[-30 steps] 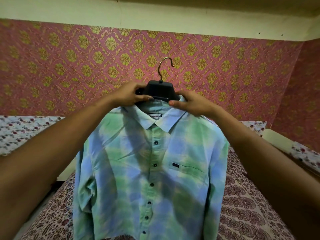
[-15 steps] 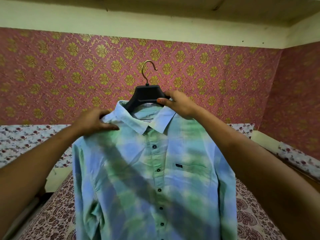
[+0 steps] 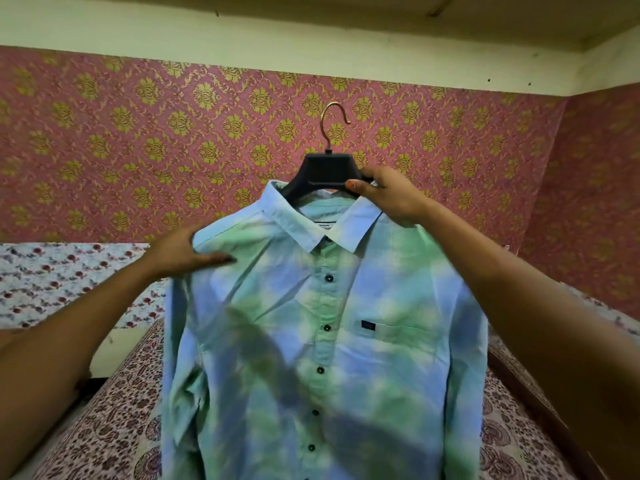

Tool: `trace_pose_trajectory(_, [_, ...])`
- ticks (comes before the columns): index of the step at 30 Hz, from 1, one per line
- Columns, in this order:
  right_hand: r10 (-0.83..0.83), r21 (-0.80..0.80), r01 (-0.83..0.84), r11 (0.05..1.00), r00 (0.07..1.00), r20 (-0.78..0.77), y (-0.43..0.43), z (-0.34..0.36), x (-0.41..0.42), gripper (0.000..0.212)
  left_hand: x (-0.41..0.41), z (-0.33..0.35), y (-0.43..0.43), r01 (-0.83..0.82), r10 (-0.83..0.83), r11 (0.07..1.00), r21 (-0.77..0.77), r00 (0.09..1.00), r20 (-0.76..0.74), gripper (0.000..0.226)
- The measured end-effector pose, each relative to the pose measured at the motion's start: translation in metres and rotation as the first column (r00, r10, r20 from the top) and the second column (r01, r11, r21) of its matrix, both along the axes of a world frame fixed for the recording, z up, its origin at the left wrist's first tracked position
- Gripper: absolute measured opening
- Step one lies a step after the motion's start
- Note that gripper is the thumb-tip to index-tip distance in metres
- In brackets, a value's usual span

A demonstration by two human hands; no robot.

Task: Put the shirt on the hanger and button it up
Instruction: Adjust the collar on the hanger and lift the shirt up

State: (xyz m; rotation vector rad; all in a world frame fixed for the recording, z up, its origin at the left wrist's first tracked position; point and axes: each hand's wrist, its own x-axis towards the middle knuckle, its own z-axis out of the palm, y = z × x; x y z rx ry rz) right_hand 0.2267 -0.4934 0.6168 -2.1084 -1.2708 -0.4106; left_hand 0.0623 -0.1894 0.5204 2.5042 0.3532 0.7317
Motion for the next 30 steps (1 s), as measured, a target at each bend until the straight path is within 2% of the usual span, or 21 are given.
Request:
trace_pose_trajectory(2, [-0.018,0.002,0.017,1.0,1.0,0.007,-0.013,0.001,0.004,0.03,-0.004,-0.002,0.008,0.039,-0.04,0.999,-0.021,0.998,-0.045,0.087])
trace_pose_trajectory(4, [-0.053,0.018,0.053,0.998,0.998,0.013,-0.028,0.001,0.008,0.028,-0.004,-0.006,0.011,0.09,-0.091,0.996,-0.018,0.995,-0.041,0.074])
trace_pose_trajectory(6, [-0.08,0.03,0.079,0.996,0.997,0.01,-0.043,0.001,0.012,0.026,0.006,-0.008,0.008,0.157,-0.157,0.981,-0.11,0.988,0.009,0.056])
trace_pose_trajectory(8, [-0.121,0.03,0.12,0.992,0.993,0.016,-0.06,0.0,0.012,0.027,0.024,-0.001,-0.007,0.277,-0.268,0.95,-0.147,0.96,0.075,0.047])
trace_pose_trajectory(12, [-0.255,-0.006,0.256,0.967,0.964,0.069,-0.102,-0.005,-0.001,0.028,0.066,0.017,-0.066,0.499,-0.497,0.859,-0.111,0.866,0.047,0.047])
trace_pose_trajectory(16, [-0.411,-0.03,0.414,0.91,0.909,0.062,-0.152,-0.009,-0.028,0.028,0.096,0.017,-0.123,0.657,-0.656,0.752,-0.06,0.754,0.044,0.049])
trace_pose_trajectory(21, [-0.616,-0.048,0.617,0.786,0.787,0.035,-0.231,-0.023,-0.085,0.024,0.114,0.005,-0.201,0.82,-0.815,0.572,-0.026,0.572,0.091,0.029])
trace_pose_trajectory(25, [-0.78,-0.046,0.779,0.626,0.624,-0.038,-0.31,-0.035,-0.153,0.028,0.111,-0.002,-0.292,0.915,-0.909,0.403,0.014,0.399,0.12,0.018])
trace_pose_trajectory(28, [-0.849,-0.044,0.849,0.527,0.524,-0.074,-0.364,-0.042,-0.211,0.023,0.098,-0.008,-0.364,0.96,-0.953,0.277,0.044,0.268,0.139,0.03])
trace_pose_trajectory(30, [-0.893,-0.04,0.895,0.444,0.44,-0.092,-0.402,-0.044,-0.259,0.02,0.084,-0.01,-0.418,0.981,-0.974,0.186,0.044,0.179,0.136,0.027])
